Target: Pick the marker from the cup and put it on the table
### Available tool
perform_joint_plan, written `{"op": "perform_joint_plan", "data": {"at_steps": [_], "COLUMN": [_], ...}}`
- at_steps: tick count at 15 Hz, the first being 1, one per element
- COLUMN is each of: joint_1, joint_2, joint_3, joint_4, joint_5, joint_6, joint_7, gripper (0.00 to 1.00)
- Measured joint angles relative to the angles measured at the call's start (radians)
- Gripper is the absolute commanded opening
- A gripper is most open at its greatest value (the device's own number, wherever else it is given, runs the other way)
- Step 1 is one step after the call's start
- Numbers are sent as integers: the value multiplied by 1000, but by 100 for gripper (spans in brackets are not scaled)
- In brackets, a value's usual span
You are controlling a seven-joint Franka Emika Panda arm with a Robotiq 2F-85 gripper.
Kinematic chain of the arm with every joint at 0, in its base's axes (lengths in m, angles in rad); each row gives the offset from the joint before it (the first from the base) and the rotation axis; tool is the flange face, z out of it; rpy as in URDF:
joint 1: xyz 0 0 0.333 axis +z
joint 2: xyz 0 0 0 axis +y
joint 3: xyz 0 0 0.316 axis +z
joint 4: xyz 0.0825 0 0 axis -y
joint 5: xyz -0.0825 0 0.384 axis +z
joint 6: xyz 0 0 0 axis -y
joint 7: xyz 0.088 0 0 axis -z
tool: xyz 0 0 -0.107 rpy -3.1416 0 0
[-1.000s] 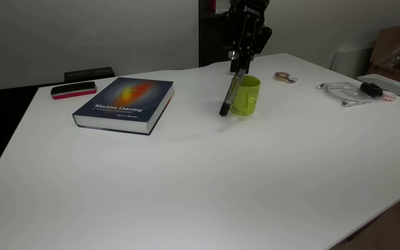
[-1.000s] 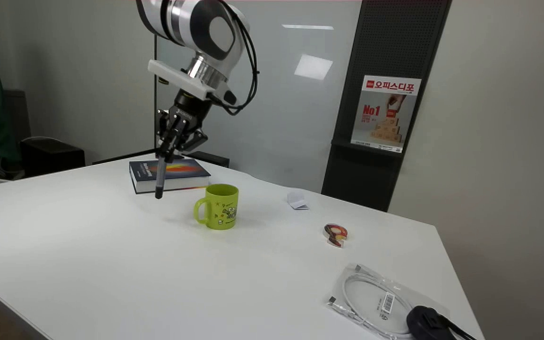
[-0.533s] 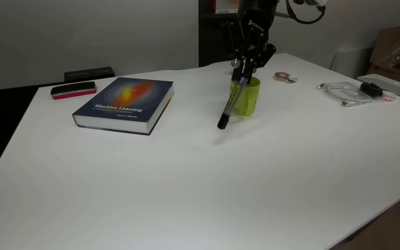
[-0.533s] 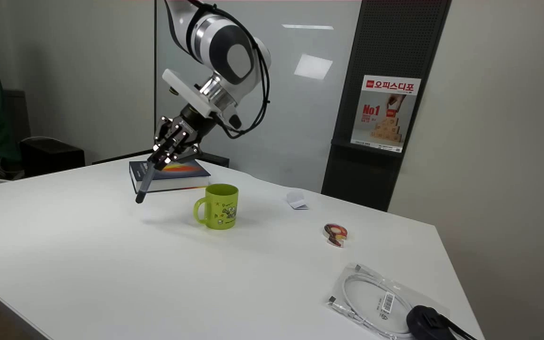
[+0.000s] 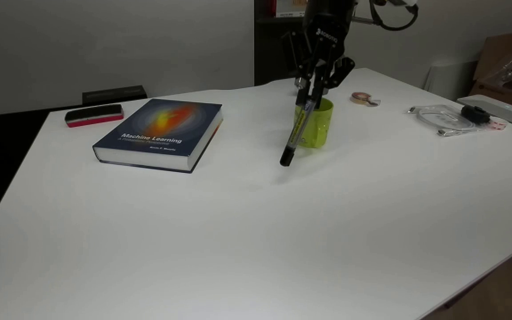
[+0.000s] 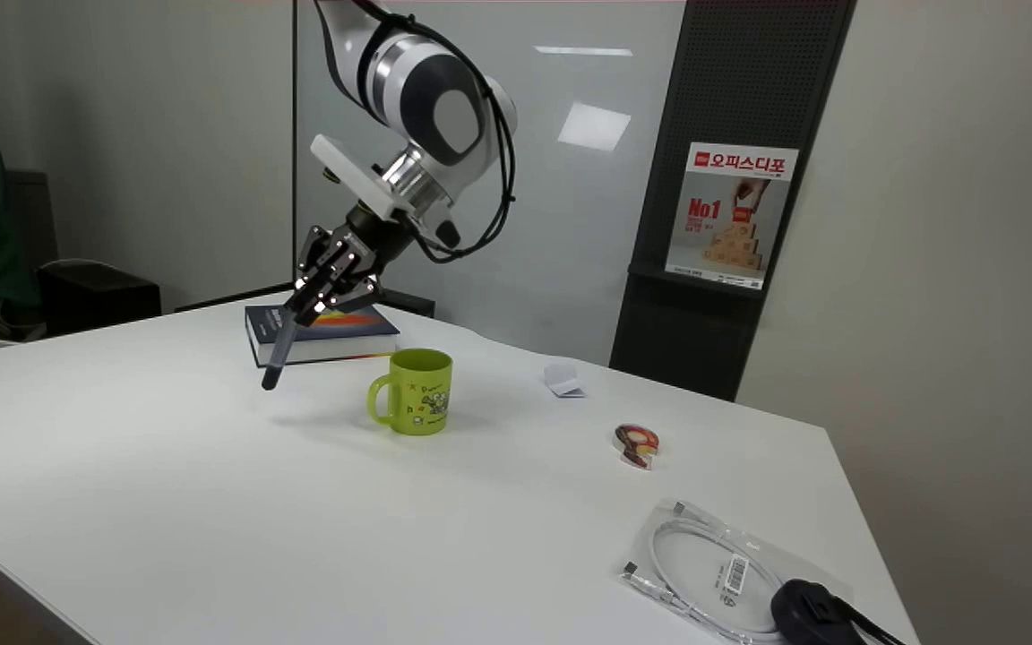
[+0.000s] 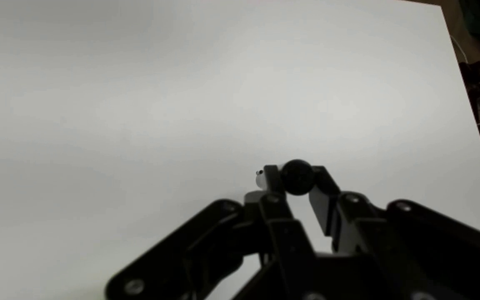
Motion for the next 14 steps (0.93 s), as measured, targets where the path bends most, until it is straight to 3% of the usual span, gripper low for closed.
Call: {"op": "perform_joint_plan", "data": {"at_steps": [2,8,12,14], "joint_1": [0,-1,6,29], "joint_2": [3,3,0,-5], "joint_3": [-6,-8,-10,-18], "joint_4": [0,0,0,-2], "joint_5": [0,0,-24,-101], "joint_6": [4,12,57,99], "joint_7": [2,2,3,4], "gripper": [54,95,100,100]}}
